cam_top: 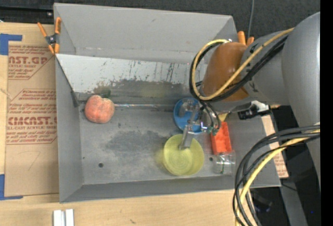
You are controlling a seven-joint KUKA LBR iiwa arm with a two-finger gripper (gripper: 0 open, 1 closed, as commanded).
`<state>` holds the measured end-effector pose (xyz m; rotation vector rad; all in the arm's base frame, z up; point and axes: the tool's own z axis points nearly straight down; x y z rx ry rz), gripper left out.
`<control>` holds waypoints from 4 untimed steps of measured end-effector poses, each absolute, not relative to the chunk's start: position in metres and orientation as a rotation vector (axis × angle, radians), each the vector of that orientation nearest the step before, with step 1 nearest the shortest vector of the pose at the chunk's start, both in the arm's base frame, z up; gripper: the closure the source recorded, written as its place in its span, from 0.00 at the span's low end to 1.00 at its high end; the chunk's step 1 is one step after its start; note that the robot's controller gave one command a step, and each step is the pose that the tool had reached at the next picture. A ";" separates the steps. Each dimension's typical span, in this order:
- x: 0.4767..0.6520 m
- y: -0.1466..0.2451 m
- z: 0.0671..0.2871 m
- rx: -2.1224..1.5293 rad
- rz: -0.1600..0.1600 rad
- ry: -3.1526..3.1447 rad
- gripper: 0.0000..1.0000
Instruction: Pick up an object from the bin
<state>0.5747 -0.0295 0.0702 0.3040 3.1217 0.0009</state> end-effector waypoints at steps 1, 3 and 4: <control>0.560 -0.031 0.070 0.185 0.002 3.136 0.00; 0.564 -0.032 0.073 0.188 -0.001 3.124 1.00; 0.564 -0.032 0.073 0.187 -0.001 3.124 1.00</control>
Offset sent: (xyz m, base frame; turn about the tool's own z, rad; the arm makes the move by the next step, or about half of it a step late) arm 0.0000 0.0000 0.0000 0.0000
